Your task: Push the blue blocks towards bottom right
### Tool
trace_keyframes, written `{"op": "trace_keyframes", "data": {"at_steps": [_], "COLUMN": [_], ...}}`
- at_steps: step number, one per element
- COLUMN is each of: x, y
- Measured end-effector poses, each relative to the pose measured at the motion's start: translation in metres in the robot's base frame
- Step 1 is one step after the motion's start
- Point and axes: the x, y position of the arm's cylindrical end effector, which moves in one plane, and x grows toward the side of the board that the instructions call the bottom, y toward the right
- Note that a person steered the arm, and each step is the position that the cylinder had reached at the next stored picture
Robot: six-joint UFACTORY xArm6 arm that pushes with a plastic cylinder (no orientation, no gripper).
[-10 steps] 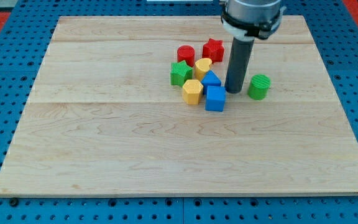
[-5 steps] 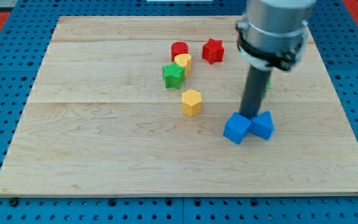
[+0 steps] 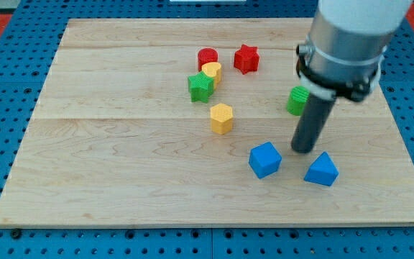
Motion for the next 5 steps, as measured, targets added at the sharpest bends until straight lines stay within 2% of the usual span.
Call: {"op": "trace_keyframes", "data": {"at_steps": [1, 2, 4, 5], "x": [-0.015, 0.029, 0.045, 0.032], "y": [-0.072, -0.124, -0.034, -0.056]}}
